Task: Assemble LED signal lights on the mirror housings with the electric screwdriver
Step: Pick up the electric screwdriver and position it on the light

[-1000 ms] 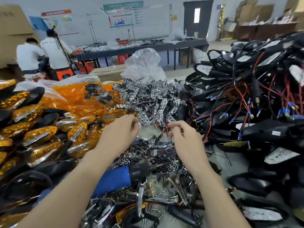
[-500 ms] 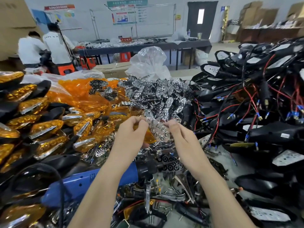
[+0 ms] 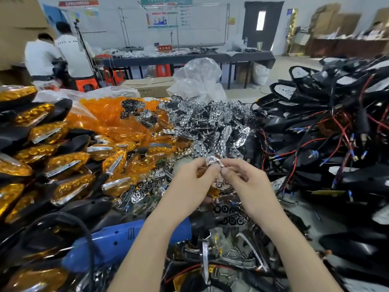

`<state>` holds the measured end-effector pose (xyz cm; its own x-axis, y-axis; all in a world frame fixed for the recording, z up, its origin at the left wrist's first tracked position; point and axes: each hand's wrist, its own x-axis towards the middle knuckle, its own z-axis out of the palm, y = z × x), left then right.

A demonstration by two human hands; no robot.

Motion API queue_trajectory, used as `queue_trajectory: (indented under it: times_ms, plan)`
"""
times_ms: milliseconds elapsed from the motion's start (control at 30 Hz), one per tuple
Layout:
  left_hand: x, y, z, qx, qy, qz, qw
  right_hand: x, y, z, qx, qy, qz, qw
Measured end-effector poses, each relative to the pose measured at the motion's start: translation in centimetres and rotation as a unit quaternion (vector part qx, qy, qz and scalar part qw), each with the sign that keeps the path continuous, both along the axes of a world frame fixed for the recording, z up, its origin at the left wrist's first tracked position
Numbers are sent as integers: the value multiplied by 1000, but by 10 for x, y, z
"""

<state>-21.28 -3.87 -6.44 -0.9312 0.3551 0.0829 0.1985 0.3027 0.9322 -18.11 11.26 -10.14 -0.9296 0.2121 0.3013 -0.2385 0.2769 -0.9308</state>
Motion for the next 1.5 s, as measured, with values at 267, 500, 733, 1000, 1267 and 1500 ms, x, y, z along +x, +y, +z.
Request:
queue_trajectory:
  times_ms: [267,500,733,1000,1267,1500]
  plan:
    - [-3,-3,-3,25,-18,12,999,2,4,1,18,-34,22,999]
    - [-7,-7,-8,12,-25,13,1000,1,8,2,32,-54,23,998]
    - [-9,-9,-8,33,-45,13,998,8,10,1,115,-52,-22,992]
    - [-6,-17,4,4,-3,-40,999,16,15,6,211,-54,-75,973]
    - [-4,-13,10,30,81,48,995,20,35,15,218,-7,-258,941]
    - [-8,-11,12,80,68,85,991,4,57,41,-125,29,-362,923]
